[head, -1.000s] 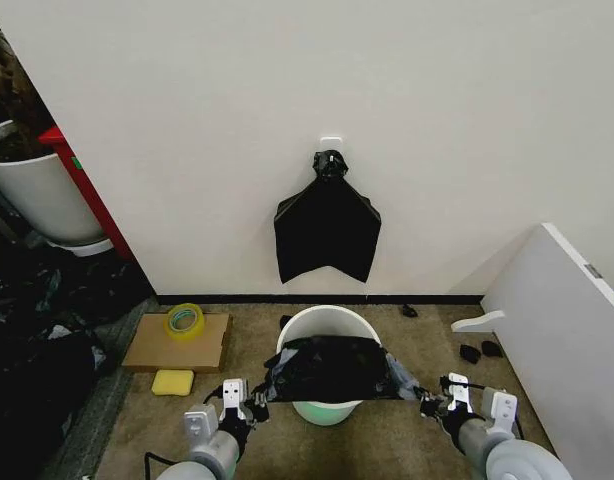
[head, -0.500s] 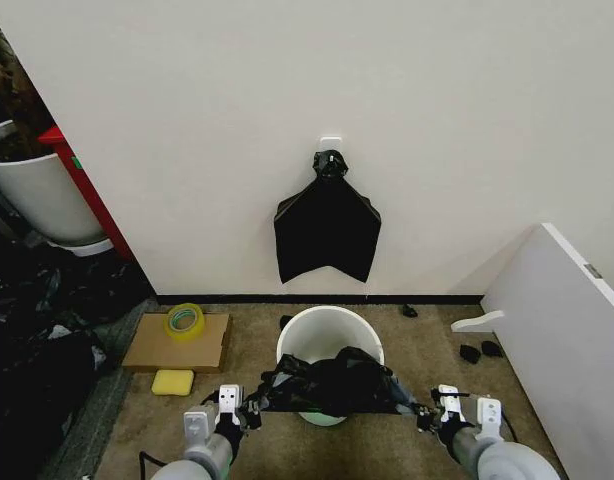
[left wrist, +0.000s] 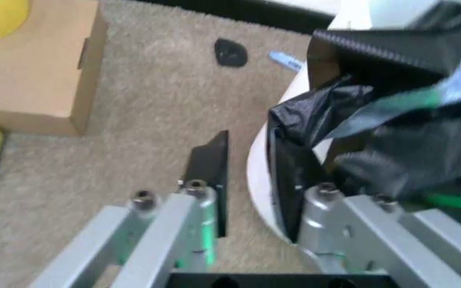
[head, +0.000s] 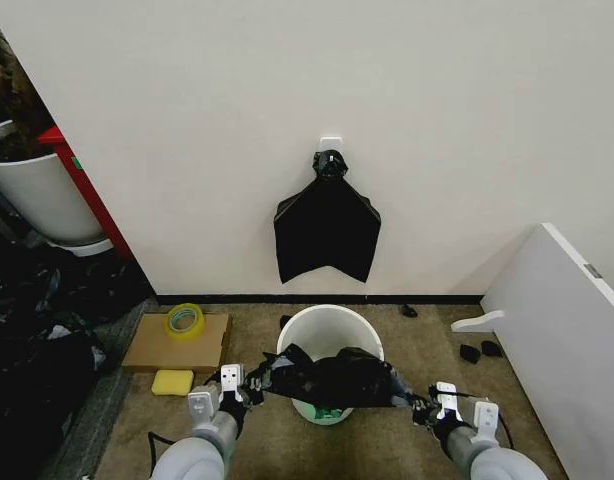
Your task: Place the garbage bag over the trash bin.
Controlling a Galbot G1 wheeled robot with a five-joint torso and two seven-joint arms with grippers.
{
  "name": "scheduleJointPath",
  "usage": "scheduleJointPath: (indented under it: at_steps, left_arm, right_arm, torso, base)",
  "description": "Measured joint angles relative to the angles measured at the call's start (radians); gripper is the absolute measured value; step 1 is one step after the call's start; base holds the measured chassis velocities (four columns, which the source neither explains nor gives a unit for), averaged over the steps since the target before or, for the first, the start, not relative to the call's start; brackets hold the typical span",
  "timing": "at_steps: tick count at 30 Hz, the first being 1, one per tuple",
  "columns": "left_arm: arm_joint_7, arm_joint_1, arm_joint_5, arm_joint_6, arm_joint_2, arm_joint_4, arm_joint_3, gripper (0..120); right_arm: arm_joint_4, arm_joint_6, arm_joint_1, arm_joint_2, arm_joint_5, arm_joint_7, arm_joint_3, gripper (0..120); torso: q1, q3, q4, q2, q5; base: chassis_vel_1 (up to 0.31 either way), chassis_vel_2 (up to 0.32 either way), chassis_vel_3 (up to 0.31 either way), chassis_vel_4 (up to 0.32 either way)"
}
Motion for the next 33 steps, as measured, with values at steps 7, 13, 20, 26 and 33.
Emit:
scheduleJointPath:
  at_steps: [7,13,20,26,33]
  left_arm:
    - [-0.018,0.073,0.019,0.011,0.022,-0.049,-0.018,49]
    - [0.027,0.120,0.002,-0.138,0.026,-0.065,-0.027,73]
    - [0.060,0.134,-0.036,-0.208,0.025,-0.064,-0.089,98]
    - [0.069,0.136,-0.065,-0.209,0.036,-0.030,-0.162,100]
    - [0.095,0.135,-0.056,-0.212,0.028,0.010,-0.165,100]
  right_arm:
    - [0.053,0.048,-0.072,-0.017,-0.047,-0.017,0.013,50]
    - [0.095,0.098,-0.115,-0.025,-0.053,-0.054,0.039,73]
    - [0.132,0.150,-0.141,-0.017,-0.031,-0.084,0.064,98]
    - [0.120,0.165,-0.151,-0.021,-0.046,-0.088,0.080,100]
    - [0.062,0.202,-0.155,-0.033,-0.122,-0.093,0.096,100]
  torso:
    - [0.000,0.000,-0.0001,0.000,-0.0001]
    - [0.000,0.000,-0.0001,0.000,0.0000]
    - [0.000,0.000,-0.0001,0.000,0.0000]
    - [0.000,0.000,-0.0001,0.000,-0.0001]
    - [0.000,0.000,-0.0001,0.000,0.0001]
  base:
    - [0.000,0.000,0.000,0.000]
    - [0.000,0.000,0.000,0.000]
    - [0.000,0.000,0.000,0.000]
    - [0.000,0.000,0.000,0.000]
    - [0.000,0.000,0.000,0.000]
